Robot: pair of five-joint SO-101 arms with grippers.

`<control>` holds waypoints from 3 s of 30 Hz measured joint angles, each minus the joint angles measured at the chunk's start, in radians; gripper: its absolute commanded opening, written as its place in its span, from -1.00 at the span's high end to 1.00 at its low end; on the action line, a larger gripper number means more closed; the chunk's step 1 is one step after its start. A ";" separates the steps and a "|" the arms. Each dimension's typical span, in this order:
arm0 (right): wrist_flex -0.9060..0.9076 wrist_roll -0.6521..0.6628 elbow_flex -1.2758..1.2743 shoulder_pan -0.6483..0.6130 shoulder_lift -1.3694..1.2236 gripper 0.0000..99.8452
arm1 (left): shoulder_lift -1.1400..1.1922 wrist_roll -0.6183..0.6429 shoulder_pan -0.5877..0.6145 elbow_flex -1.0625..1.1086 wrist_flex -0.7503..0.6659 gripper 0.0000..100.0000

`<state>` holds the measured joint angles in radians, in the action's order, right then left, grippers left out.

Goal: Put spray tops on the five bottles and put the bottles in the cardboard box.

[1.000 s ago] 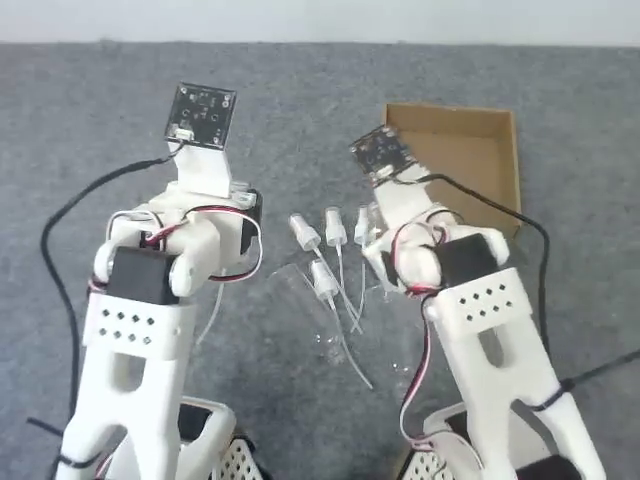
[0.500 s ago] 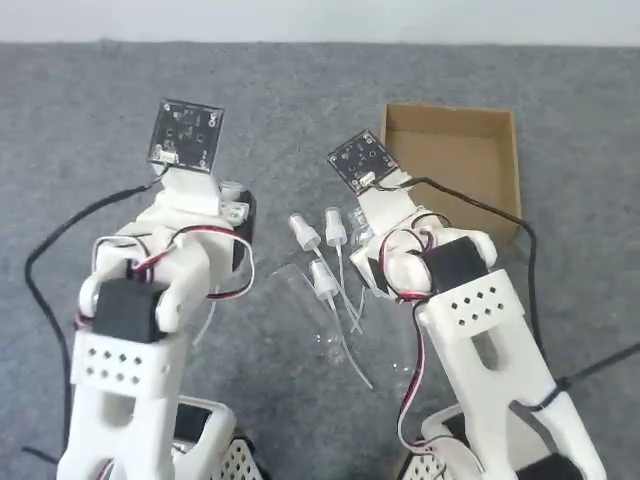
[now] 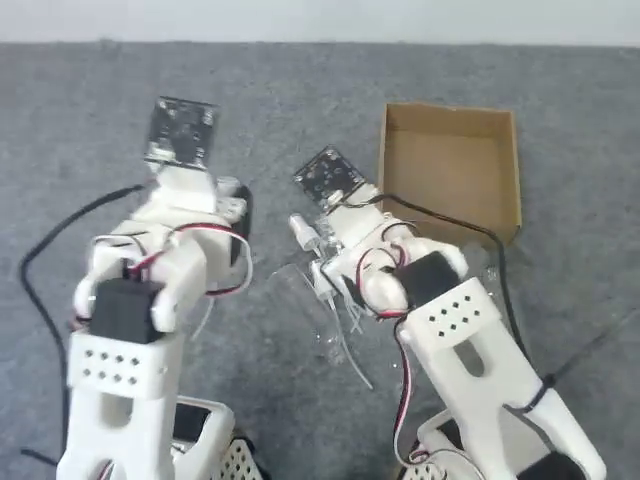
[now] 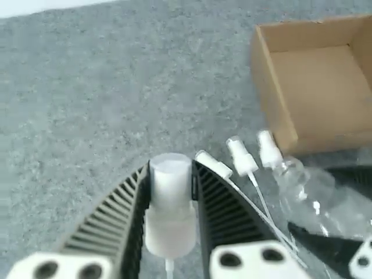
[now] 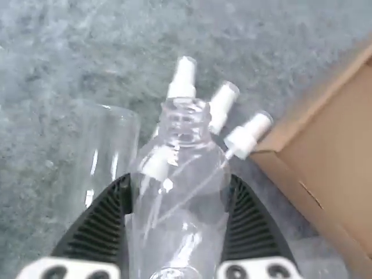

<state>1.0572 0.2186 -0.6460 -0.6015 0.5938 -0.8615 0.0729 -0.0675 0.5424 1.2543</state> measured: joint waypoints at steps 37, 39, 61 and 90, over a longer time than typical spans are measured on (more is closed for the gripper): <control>-0.347 -0.057 -0.465 -0.233 0.514 0.99 | -0.015 0.422 -0.006 -0.166 -0.367 0.98; -0.348 -0.057 -0.465 -0.233 0.514 0.99 | -0.026 0.425 -0.017 -0.166 -0.334 0.98; -0.348 -0.058 -0.465 -0.233 0.514 0.99 | -0.104 0.425 -0.051 -0.126 -0.393 0.98; -0.778 -0.183 -0.493 -0.173 0.350 0.99 | -0.129 0.302 -0.097 0.086 -0.278 0.98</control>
<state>0.2793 0.0361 -1.1385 -0.7748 0.9436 -0.9904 0.3751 -0.1642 0.6283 0.9766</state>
